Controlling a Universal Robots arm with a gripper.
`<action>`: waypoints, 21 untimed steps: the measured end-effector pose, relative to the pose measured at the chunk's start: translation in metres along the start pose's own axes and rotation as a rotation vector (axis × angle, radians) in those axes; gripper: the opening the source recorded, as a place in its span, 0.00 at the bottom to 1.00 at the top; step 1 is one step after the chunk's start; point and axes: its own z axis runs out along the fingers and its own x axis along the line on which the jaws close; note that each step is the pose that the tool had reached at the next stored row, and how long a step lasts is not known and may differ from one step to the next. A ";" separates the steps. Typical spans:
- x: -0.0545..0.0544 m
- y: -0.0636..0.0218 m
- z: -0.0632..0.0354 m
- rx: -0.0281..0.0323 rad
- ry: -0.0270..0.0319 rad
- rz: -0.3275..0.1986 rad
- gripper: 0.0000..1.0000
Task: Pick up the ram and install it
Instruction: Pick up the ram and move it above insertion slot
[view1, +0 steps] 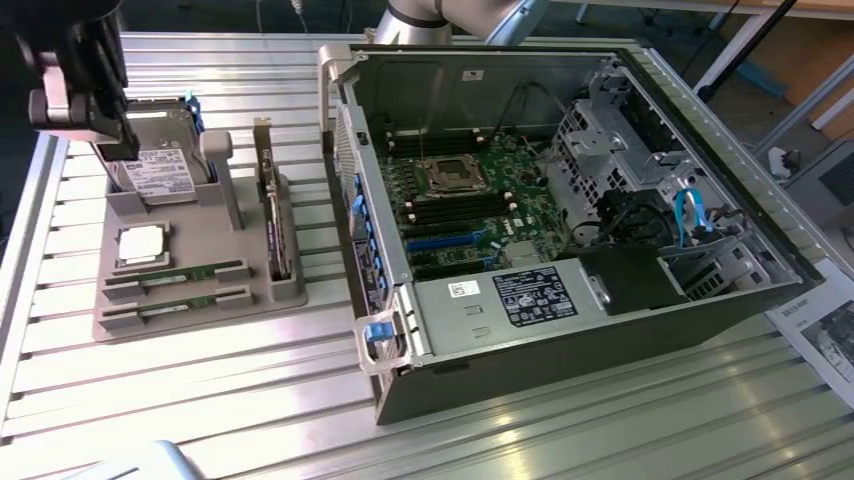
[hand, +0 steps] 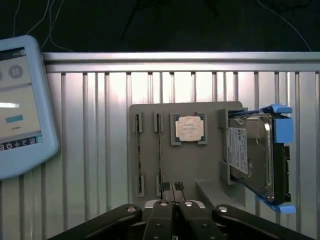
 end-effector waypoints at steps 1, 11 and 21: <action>0.000 0.0000 0.0000 -0.0006 0.0008 -0.021 0.10; 0.000 0.0000 0.0001 -0.0014 0.0021 -0.054 0.10; 0.000 0.0000 0.0001 -0.0018 0.0026 -0.067 0.10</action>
